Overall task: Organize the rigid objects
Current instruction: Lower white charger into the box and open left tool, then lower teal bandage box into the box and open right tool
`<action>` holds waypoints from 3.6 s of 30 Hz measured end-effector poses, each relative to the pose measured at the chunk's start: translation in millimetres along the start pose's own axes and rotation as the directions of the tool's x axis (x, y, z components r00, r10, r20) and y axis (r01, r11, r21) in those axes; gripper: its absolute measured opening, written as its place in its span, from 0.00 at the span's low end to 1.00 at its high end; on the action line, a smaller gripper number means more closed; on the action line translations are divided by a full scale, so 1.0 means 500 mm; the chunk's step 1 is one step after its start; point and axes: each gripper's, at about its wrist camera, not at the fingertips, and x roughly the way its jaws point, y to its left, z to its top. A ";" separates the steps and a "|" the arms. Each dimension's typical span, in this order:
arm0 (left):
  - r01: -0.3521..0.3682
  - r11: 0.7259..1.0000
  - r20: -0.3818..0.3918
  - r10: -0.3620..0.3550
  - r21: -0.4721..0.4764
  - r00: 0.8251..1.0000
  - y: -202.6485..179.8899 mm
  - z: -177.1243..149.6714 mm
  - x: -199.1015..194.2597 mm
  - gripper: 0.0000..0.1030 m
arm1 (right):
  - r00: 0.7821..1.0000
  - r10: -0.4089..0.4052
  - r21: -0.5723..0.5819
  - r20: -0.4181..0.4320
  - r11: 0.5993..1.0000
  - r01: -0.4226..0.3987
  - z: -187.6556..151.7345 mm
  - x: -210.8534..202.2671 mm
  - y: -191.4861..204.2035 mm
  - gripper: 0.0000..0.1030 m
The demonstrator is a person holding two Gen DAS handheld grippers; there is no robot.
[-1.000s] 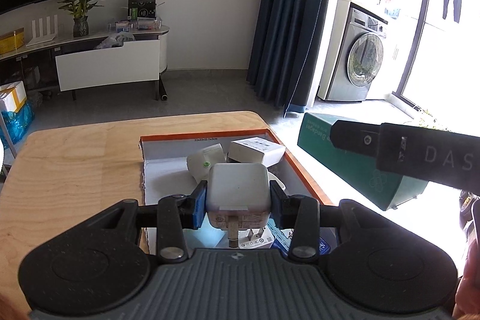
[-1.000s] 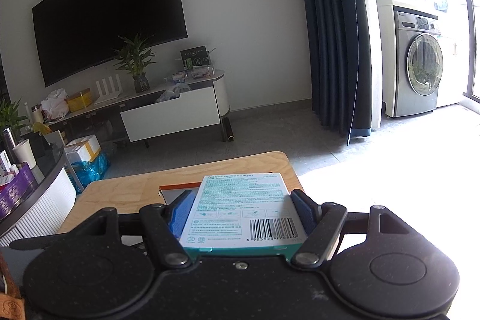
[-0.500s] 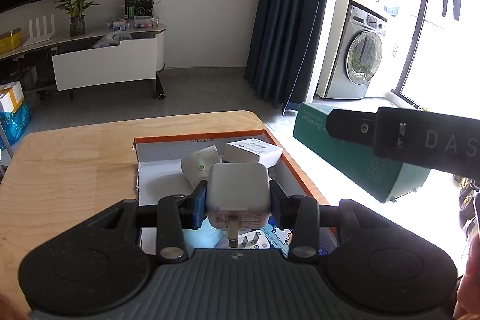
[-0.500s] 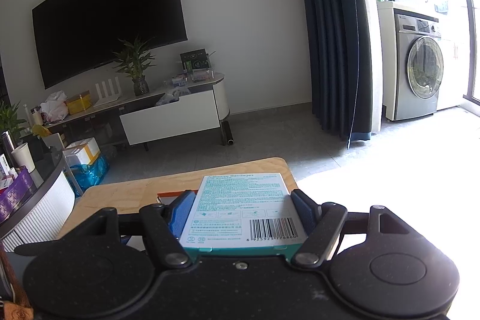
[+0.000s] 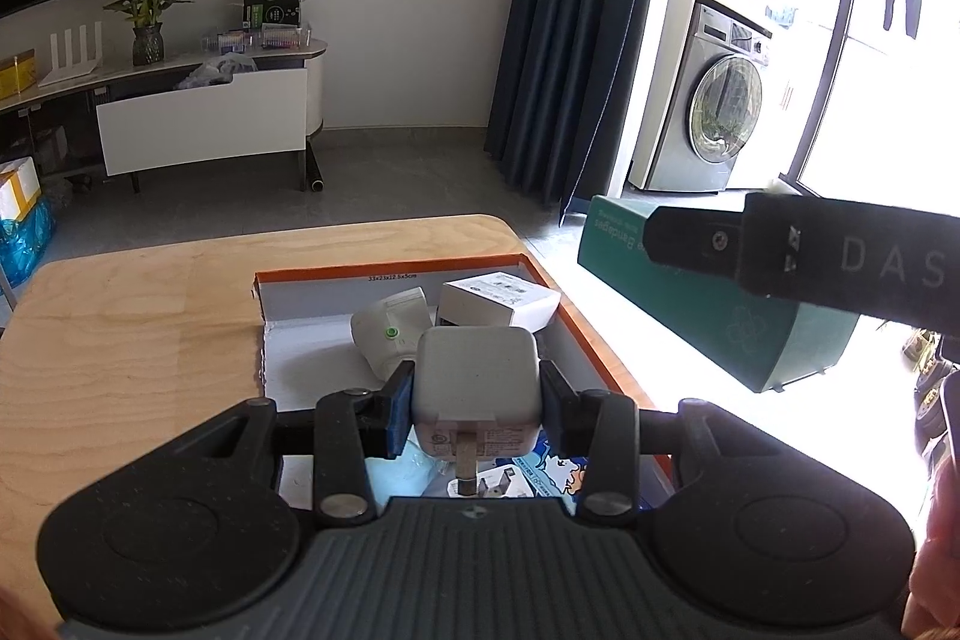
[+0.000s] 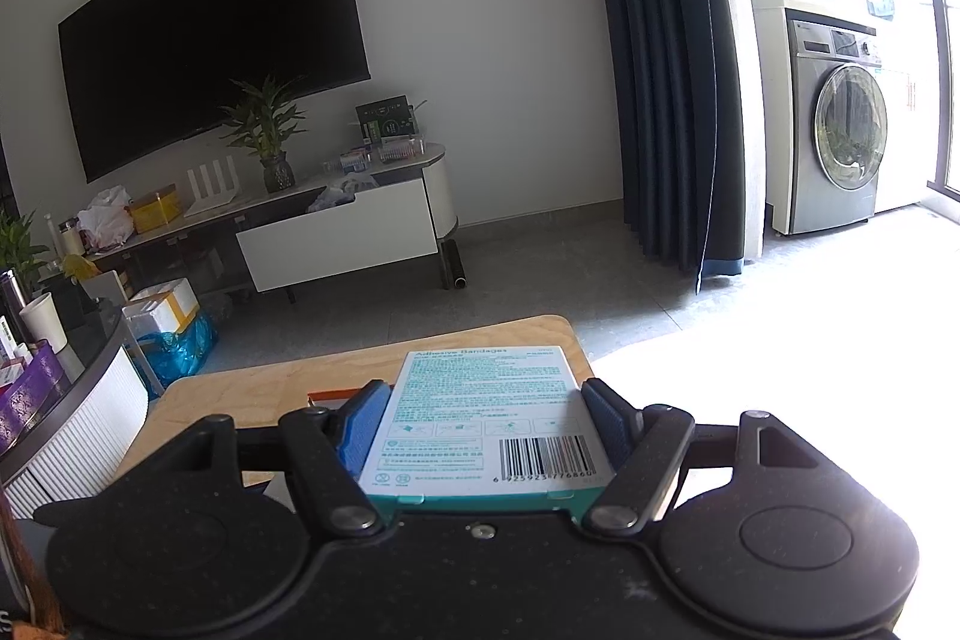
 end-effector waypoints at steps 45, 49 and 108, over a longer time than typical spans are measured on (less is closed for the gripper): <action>-0.016 0.999 -0.063 0.013 -0.039 0.998 0.038 0.018 0.050 0.41 | 0.997 0.029 0.009 -0.065 1.000 -0.029 0.000 0.074 0.017 0.82; -0.018 0.999 -0.070 0.015 -0.042 0.997 0.043 0.018 0.056 0.41 | 0.997 0.027 0.014 -0.072 1.000 -0.026 -0.004 0.083 0.013 0.81; -0.094 0.994 -0.095 0.089 -0.056 0.992 0.054 -0.002 0.001 0.98 | 0.995 0.037 0.017 -0.090 0.999 -0.036 -0.078 0.036 -0.017 0.93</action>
